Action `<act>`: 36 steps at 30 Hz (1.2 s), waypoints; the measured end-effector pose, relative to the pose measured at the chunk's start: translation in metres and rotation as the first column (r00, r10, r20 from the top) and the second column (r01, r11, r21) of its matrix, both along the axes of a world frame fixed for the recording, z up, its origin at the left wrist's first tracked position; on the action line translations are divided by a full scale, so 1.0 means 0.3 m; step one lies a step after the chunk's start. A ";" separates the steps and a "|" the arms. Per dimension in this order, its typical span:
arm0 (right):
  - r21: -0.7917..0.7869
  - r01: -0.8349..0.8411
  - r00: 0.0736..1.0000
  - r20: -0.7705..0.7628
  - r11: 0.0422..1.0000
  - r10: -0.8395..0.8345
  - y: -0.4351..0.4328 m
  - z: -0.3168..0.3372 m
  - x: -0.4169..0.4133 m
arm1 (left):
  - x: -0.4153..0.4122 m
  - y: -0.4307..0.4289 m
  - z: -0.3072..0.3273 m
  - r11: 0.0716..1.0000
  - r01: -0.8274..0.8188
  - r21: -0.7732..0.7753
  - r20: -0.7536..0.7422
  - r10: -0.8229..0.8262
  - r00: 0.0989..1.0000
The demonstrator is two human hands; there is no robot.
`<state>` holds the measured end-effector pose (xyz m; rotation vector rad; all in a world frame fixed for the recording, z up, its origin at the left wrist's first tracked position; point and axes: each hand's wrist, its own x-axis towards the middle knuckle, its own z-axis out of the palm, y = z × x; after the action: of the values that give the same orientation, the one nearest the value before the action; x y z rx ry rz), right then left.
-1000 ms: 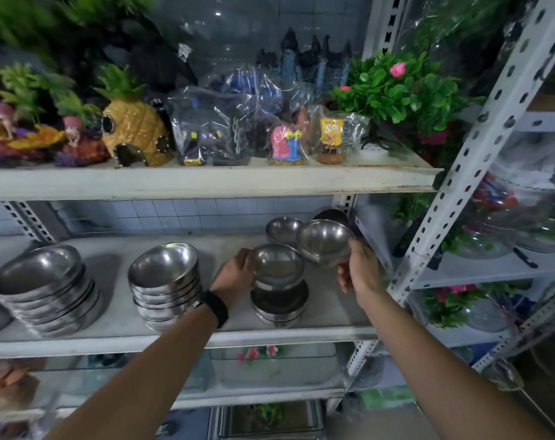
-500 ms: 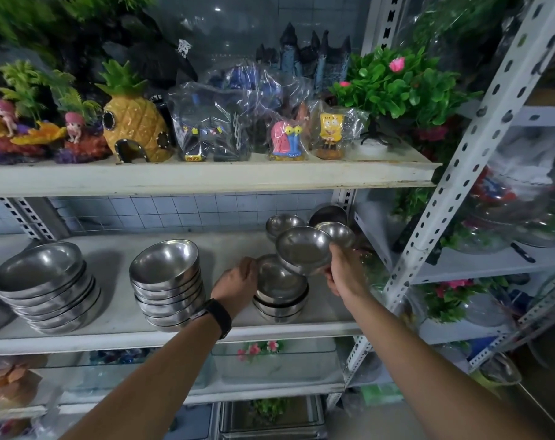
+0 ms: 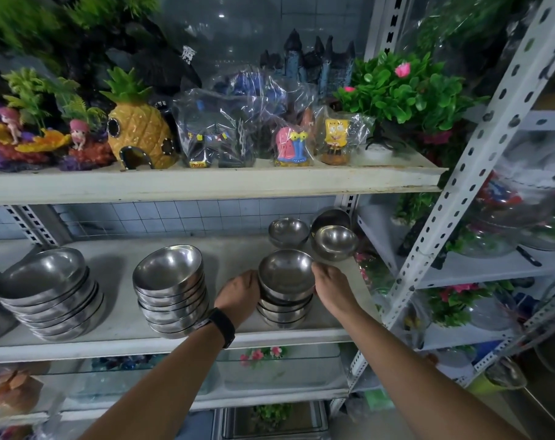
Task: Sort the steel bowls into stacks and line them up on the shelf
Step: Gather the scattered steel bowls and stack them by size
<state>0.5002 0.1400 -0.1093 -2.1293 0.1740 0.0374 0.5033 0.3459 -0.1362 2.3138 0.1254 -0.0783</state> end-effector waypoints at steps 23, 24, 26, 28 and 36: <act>0.361 0.088 0.991 -0.128 0.928 -0.044 0.066 -0.042 -0.031 | -0.037 -0.006 0.010 0.863 -0.188 -0.469 -0.125 0.145 0.981; 0.399 0.100 0.989 -0.141 0.911 -0.047 0.082 -0.053 -0.042 | -0.042 -0.014 0.008 0.842 -0.206 -0.499 -0.151 0.150 0.977; 0.429 0.116 0.988 -0.141 0.896 -0.060 0.116 -0.072 -0.061 | -0.054 -0.034 0.001 0.821 -0.203 -0.533 -0.176 0.128 0.976; 0.440 0.141 0.986 -0.139 0.887 -0.088 0.140 -0.072 -0.070 | -0.076 -0.056 0.003 0.816 -0.161 -0.556 -0.161 0.085 0.983; 0.447 0.164 0.986 -0.112 0.879 -0.127 0.153 -0.069 -0.089 | -0.091 -0.079 -0.036 0.752 -0.103 -0.651 -0.080 0.067 0.995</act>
<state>0.4733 0.1857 -0.1300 -1.6399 0.3388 0.0671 0.4759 0.3222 -0.1471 1.5924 0.1954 -0.1150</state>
